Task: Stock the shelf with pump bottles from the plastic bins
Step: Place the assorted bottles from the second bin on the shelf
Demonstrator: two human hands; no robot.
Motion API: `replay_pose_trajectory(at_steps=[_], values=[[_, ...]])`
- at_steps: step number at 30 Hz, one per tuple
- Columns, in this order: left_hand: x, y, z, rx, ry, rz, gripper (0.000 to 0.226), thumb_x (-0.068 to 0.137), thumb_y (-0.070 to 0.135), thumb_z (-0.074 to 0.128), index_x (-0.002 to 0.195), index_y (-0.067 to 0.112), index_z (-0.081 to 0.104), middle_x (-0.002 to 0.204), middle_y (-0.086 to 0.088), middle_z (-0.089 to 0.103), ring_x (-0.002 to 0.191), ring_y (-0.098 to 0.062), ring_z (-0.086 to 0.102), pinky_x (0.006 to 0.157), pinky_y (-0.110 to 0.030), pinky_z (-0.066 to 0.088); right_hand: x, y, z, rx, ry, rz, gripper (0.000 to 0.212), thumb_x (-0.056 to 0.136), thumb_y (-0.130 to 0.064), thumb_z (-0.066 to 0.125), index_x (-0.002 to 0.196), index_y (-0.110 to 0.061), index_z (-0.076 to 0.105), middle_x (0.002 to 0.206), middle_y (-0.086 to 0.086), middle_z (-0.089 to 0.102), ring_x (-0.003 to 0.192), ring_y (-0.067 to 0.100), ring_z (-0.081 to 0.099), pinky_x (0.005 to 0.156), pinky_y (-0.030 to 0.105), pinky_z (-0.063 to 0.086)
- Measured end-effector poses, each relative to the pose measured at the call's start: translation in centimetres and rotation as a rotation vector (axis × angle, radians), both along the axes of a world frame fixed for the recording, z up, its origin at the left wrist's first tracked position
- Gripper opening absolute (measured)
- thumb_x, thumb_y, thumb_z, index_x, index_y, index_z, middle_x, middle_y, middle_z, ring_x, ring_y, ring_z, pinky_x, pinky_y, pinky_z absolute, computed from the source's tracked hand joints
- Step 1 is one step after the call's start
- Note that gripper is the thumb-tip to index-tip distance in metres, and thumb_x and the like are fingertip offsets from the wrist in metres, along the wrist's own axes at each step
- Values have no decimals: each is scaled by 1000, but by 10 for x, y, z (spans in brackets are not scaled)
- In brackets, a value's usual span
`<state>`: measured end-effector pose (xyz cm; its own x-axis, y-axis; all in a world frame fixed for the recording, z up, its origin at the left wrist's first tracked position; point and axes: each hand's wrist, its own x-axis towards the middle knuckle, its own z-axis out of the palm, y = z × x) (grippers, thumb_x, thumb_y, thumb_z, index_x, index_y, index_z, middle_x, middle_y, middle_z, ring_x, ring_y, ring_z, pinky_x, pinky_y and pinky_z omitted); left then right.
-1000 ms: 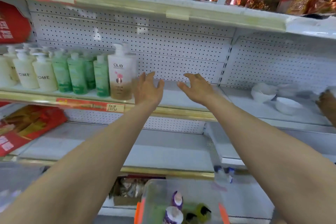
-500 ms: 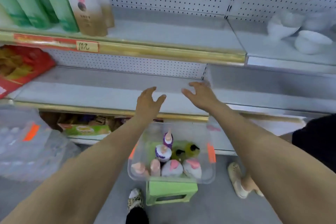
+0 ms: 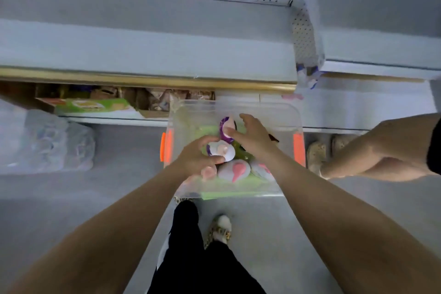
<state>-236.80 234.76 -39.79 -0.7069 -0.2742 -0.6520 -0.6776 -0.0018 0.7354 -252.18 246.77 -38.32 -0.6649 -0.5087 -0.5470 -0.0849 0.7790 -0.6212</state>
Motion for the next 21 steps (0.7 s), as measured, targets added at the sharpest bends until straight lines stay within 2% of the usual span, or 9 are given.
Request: replay_pose_trajectory(at_steps=[2,5,8,11,14,16,19,21], values=[[-2,1,-6,68,30,-15,49,62,33,83,107,44,66,101,19,69,99,-9,66,91,-37,55,4,-3,-13,-27,0,-67,79,77,-48,79,142,-19,44,142,2,48,130,17,46,101,29,38],[-7,0,-9,109,67,-1,45,64,26,83,95,53,66,94,28,67,94,-9,66,83,-30,57,9,-5,-29,-113,10,-140,60,74,-39,84,123,-22,57,123,-8,60,117,9,54,87,17,39],[-12,-2,-14,118,76,-4,44,65,27,81,97,53,65,105,21,64,98,-17,67,91,-42,56,11,-10,-37,-168,32,-177,43,73,-39,84,109,-24,64,107,-13,66,103,4,60,82,17,47],[-16,-4,-19,119,106,-23,50,71,19,83,94,59,64,114,18,60,109,-13,62,97,-46,52,12,-13,-41,-207,-2,-220,44,70,-41,85,107,-28,67,105,-14,69,99,-4,62,83,19,52],[-18,-4,-25,138,129,-23,48,74,9,82,104,42,67,117,12,60,111,-15,60,97,-49,52,11,-10,-44,-238,-31,-217,49,67,-36,88,111,-27,66,107,-14,69,101,-5,62,82,16,52],[-18,-6,-30,119,146,-46,46,74,7,82,111,31,68,116,17,60,110,-9,59,98,-45,52,10,-8,-47,-255,-27,-195,51,68,-31,89,113,-23,66,110,-11,69,106,0,62,87,22,54],[-18,-6,-33,117,168,-75,43,75,8,81,111,30,70,110,38,58,104,10,56,95,-30,51,8,-10,-48,-263,-15,-206,45,73,-28,85,114,-23,66,111,-10,69,108,5,62,91,32,55],[-19,-4,-35,110,175,-63,41,77,8,80,106,35,70,107,46,55,100,17,54,92,-23,48,7,-12,-47,-258,7,-235,40,78,-28,81,115,-24,66,110,-10,69,106,7,63,92,34,55]])
